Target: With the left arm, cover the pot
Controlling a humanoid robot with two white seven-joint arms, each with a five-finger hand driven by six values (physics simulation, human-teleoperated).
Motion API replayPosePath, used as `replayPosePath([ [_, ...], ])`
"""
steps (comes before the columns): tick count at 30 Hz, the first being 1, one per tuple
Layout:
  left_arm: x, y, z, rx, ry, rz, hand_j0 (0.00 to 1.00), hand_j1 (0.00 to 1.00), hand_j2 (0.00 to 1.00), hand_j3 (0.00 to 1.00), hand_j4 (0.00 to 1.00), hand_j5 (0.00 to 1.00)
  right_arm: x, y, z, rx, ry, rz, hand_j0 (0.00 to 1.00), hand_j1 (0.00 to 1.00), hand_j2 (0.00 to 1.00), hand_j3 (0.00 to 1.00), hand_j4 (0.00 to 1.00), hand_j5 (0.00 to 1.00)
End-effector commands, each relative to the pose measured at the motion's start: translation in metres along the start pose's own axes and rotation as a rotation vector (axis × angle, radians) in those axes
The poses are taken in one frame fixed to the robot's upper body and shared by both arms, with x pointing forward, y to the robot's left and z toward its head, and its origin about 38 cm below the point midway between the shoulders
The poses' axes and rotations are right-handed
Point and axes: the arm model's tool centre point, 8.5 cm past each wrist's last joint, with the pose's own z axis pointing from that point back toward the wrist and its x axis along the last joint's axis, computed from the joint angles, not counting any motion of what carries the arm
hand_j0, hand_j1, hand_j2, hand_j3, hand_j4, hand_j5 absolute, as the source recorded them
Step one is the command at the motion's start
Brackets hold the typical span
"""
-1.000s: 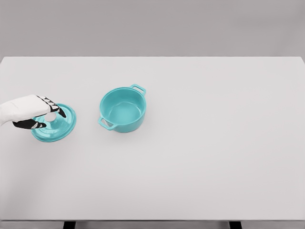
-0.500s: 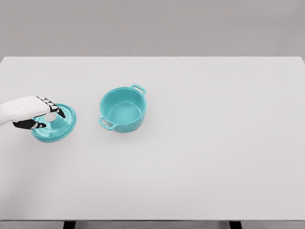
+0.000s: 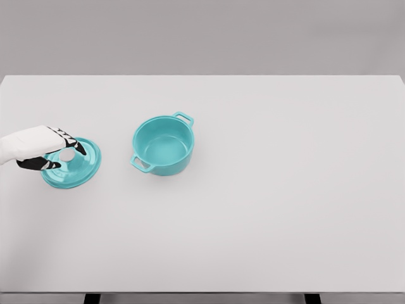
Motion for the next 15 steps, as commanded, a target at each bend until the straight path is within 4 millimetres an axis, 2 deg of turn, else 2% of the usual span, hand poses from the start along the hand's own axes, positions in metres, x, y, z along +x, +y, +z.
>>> replayPosePath([
  [1,-0.0007,0.0001,-0.0003,0.004,0.001,0.008,0.7,0.7,0.7,0.7,0.7,0.7,-0.0001,0.0001,0.0,0.0,0.0,0.0,1.0,1.0,1.0,1.0,1.0,1.0],
  [15,-0.0038,-0.0017,-0.0075,0.005,0.012,0.017,0.7,0.7,0.7,0.7,0.7,0.7,-0.0001,0.0001,0.0,0.0,0.0,0.0,1.0,1.0,1.0,1.0,1.0,1.0],
])
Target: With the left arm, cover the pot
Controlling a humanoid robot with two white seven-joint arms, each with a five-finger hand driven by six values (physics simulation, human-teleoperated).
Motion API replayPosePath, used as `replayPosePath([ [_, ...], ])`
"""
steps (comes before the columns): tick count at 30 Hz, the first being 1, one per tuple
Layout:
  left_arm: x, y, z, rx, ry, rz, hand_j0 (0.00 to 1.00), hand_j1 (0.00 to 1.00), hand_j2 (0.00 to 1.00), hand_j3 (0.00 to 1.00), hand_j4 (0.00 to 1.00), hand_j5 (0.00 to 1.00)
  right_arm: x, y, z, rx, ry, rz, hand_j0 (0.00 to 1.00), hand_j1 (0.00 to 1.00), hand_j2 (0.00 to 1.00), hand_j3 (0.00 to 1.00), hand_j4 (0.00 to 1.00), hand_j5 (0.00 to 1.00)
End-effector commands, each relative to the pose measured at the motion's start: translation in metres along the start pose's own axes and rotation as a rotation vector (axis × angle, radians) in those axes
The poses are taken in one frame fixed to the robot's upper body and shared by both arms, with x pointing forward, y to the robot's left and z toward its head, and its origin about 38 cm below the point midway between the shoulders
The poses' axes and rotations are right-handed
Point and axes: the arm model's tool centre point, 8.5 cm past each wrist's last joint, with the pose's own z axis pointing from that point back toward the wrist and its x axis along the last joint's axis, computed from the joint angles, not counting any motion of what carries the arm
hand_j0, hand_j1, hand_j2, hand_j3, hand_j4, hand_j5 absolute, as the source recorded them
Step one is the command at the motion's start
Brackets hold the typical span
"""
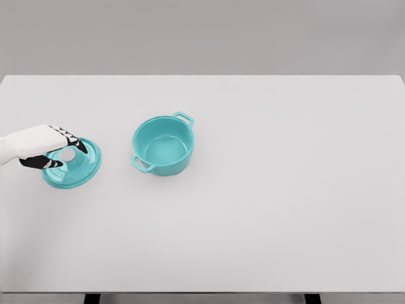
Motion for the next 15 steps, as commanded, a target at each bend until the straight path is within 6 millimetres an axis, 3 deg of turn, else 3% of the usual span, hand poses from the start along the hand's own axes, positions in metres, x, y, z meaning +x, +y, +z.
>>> replayPosePath([
  [1,-0.0003,-0.0002,-0.0003,0.002,0.001,0.006,0.7,0.7,0.7,0.7,0.7,0.7,-0.0002,0.0001,0.0,0.0,0.001,0.0,1.0,1.0,1.0,1.0,1.0,1.0],
  [12,-0.0011,-0.0042,-0.0031,-0.005,0.002,0.015,0.69,0.69,0.69,0.69,0.69,0.69,0.0003,0.0,0.0,0.0,-0.001,0.0,1.0,1.0,1.0,1.0,1.0,1.0],
  [15,-0.0026,-0.0048,-0.0028,-0.006,0.006,0.019,0.61,0.61,0.61,0.61,0.61,0.61,-0.0002,0.0001,0.0,0.0,0.001,0.0,1.0,1.0,1.0,1.0,1.0,1.0],
])
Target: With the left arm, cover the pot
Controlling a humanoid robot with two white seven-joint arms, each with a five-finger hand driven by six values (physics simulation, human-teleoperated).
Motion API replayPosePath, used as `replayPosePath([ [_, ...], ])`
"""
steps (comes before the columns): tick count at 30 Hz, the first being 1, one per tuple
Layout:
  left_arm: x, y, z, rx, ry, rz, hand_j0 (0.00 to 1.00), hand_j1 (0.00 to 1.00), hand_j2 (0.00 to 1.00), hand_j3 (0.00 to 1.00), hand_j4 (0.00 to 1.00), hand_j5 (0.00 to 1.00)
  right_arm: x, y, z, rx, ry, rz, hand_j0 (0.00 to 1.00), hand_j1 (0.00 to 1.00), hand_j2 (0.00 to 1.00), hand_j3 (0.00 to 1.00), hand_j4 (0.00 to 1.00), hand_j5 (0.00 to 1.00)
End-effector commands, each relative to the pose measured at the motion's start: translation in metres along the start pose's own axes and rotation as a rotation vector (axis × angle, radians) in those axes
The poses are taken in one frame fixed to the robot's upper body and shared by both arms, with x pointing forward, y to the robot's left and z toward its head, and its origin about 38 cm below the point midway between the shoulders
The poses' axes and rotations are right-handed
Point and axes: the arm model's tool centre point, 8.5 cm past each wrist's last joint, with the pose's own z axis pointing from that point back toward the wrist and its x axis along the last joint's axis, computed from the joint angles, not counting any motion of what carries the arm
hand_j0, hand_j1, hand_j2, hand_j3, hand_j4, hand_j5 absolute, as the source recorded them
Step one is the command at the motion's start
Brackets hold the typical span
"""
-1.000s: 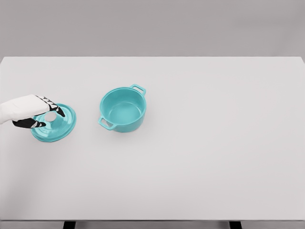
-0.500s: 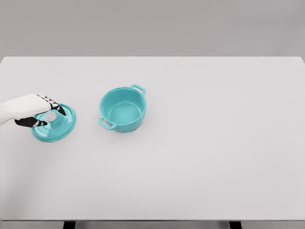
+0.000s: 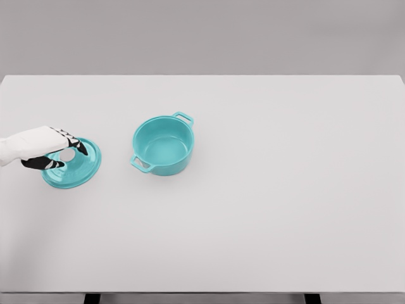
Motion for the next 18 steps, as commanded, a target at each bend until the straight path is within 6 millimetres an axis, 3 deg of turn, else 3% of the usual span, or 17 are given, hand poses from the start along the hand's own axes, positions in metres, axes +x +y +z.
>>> replayPosePath([
  [1,-0.0011,-0.0005,0.0004,0.001,0.002,0.007,0.61,0.61,0.61,0.61,0.61,0.61,0.0007,0.0002,0.0,0.0,-0.001,0.0,1.0,1.0,1.0,1.0,1.0,1.0],
  [18,-0.001,0.0032,0.002,0.011,0.002,0.003,0.55,0.55,0.55,0.55,0.55,0.55,0.0007,0.0002,0.0,0.0,-0.001,0.0,1.0,1.0,1.0,1.0,1.0,1.0],
])
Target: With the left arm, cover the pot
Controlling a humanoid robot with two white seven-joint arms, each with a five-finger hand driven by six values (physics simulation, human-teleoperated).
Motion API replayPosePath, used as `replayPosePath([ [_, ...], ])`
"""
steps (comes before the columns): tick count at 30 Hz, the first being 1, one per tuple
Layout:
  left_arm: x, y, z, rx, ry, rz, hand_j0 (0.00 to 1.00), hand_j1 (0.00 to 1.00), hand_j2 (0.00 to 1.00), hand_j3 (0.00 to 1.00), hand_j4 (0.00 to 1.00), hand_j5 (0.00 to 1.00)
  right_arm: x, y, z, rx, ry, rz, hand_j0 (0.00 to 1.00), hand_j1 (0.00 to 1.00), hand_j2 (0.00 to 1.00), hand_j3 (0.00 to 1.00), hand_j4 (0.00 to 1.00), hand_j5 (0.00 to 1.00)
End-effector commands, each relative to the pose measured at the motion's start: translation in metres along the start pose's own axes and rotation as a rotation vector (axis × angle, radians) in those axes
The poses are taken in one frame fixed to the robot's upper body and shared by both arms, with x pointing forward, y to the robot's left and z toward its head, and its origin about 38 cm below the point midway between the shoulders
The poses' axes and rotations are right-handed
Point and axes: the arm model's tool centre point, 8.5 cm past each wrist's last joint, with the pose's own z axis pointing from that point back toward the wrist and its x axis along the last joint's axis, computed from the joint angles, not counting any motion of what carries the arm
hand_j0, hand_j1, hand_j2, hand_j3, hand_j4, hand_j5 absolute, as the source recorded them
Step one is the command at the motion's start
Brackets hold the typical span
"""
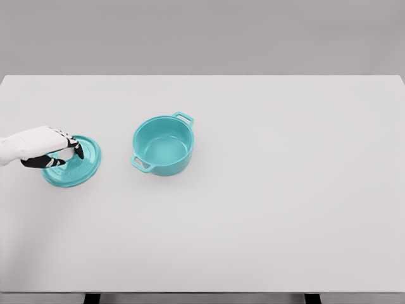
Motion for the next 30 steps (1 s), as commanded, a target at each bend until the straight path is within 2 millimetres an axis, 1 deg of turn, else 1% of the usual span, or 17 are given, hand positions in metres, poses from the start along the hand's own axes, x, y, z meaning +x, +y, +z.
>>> replayPosePath([
  [1,0.0,0.002,0.002,0.009,0.001,0.002,0.54,0.54,0.54,0.54,0.54,0.54,0.0,0.0,0.0,0.0,0.0,0.0,1.0,1.0,1.0,1.0,1.0,1.0],
  [2,0.0,0.003,0.002,0.012,0.0,0.003,0.52,0.52,0.52,0.52,0.52,0.52,0.001,0.0,0.0,0.0,-0.001,0.0,1.0,1.0,1.0,1.0,1.0,1.0],
  [9,-0.001,0.007,0.005,0.019,0.001,0.0,0.51,0.51,0.51,0.51,0.51,0.51,0.0,0.0,0.0,0.0,0.0,0.0,1.0,1.0,1.0,1.0,1.0,1.0],
  [12,0.006,0.015,0.005,0.034,-0.017,-0.023,0.51,0.51,0.51,0.51,0.51,0.51,0.001,0.0,0.0,0.0,-0.001,0.0,1.0,1.0,1.0,1.0,1.0,1.0],
  [18,0.008,0.019,0.005,0.044,-0.021,-0.032,0.51,0.51,0.51,0.51,0.51,0.51,0.0,0.0,0.0,0.0,0.0,0.0,1.0,1.0,1.0,1.0,1.0,1.0],
  [22,0.014,0.032,0.005,0.065,-0.036,-0.064,0.51,0.51,0.51,0.51,0.51,0.51,0.0,0.0,0.0,0.0,0.0,0.0,1.0,1.0,1.0,1.0,1.0,1.0],
  [25,0.018,0.034,0.005,0.071,-0.044,-0.073,0.51,0.51,0.51,0.51,0.51,0.51,0.0,0.0,0.0,0.0,-0.001,0.0,1.0,1.0,1.0,1.0,1.0,1.0],
  [30,0.026,0.046,0.006,0.1,-0.069,-0.092,0.51,0.51,0.51,0.51,0.51,0.51,0.0,0.0,0.0,0.0,0.0,0.0,1.0,1.0,1.0,1.0,1.0,1.0],
])
